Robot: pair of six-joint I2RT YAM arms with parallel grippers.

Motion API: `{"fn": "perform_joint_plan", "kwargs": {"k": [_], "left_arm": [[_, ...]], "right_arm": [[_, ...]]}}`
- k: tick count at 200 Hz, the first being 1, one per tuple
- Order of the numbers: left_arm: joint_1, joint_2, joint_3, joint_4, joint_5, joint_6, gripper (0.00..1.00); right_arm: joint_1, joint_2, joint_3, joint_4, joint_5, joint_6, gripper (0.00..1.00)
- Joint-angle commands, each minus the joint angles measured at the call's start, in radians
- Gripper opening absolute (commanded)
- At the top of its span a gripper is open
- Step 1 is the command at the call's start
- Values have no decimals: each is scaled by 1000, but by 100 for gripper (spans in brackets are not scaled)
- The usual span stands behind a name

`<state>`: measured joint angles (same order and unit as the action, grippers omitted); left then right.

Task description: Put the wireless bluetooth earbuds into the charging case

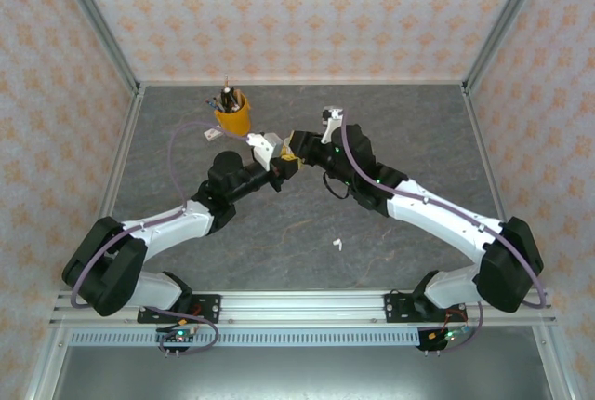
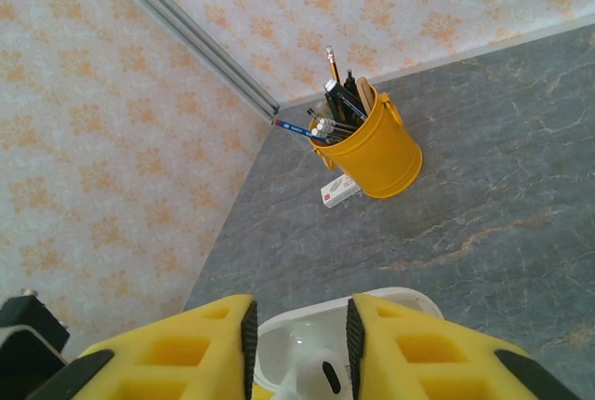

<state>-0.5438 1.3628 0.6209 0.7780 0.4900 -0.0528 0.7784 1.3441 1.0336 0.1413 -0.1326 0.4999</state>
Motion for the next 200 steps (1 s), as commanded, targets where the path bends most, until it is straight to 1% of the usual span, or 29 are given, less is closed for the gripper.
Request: {"fn": "perform_joint_plan", "kwargs": {"k": [1, 16, 37, 59, 77, 103, 151, 200], "left_arm": [[-8, -23, -13, 70, -7, 8, 0], [-8, -30, -11, 60, -5, 19, 0], [-8, -44, -9, 50, -7, 40, 0], [-8, -56, 5, 20, -5, 65, 0], [-8, -70, 14, -3, -7, 90, 0], [-7, -89, 25, -27, -10, 120, 0], [-7, -109, 39, -52, -7, 142, 0], [-7, -95, 43, -48, -2, 141, 0]], "right_arm": [[-14, -77, 15, -37, -7, 46, 37], [-20, -90, 57, -125, 0, 79, 43], [-24, -86, 148, -308, 23, 134, 56], [-35, -54, 257, -511, 31, 201, 58], [-51, -33, 304, -594, -6, 253, 58], [-67, -16, 316, -602, -81, 334, 56], [-71, 48, 367, -598, -190, 399, 53], [-71, 62, 367, -579, -232, 422, 49]]}}
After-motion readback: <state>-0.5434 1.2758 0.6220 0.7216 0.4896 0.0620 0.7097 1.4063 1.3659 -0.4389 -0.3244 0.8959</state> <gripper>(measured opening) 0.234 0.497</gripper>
